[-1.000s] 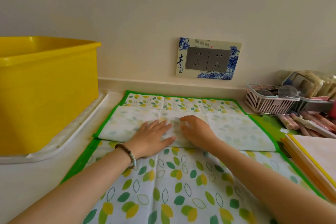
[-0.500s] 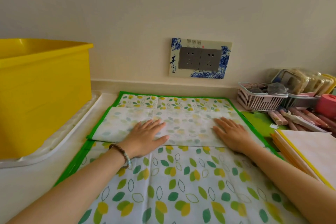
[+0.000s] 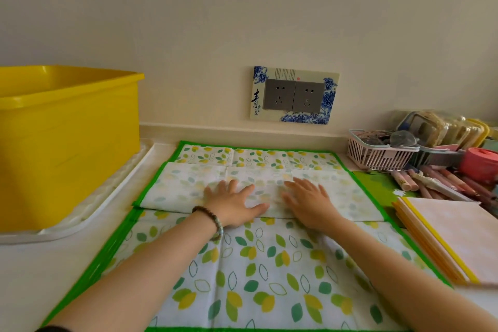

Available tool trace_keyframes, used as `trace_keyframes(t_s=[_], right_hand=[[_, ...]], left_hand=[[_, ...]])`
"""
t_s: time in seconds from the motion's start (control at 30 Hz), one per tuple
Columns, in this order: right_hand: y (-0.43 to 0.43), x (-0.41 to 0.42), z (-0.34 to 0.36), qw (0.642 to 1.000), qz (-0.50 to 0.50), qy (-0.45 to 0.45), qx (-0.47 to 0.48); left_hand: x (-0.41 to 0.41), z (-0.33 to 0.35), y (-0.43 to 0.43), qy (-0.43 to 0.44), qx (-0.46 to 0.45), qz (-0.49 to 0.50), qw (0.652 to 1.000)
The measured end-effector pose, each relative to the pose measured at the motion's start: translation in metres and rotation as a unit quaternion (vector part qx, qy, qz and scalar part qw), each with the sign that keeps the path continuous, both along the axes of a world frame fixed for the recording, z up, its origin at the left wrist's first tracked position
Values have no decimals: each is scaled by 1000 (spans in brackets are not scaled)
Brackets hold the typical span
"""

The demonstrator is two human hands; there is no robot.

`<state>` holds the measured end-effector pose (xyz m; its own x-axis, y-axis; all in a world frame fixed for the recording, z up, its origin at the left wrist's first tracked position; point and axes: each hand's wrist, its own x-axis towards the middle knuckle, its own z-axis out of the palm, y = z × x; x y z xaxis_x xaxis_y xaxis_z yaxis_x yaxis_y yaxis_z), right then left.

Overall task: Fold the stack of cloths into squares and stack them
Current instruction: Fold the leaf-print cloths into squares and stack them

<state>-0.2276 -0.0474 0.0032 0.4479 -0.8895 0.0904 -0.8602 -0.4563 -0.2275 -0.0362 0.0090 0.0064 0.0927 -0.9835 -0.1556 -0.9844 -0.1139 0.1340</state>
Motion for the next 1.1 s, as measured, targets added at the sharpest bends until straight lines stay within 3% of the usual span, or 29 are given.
trace_keyframes(t_s=[0.3, 0.47, 0.73, 0.93, 1.1], right_hand=[[4, 8, -9, 999, 16, 19, 33], [4, 7, -10, 999, 20, 24, 32], [3, 7, -9, 999, 20, 19, 36], [3, 7, -8, 999, 22, 13, 40], [4, 7, -9, 999, 25, -9, 30]], left_hand=[[24, -9, 10, 0, -20, -5, 1000], [68, -7, 23, 5, -23, 40, 999], [86, 18, 14, 9, 32, 68, 997], [44, 26, -46, 11, -53, -54, 997], [27, 28, -85, 43, -48, -51, 997]])
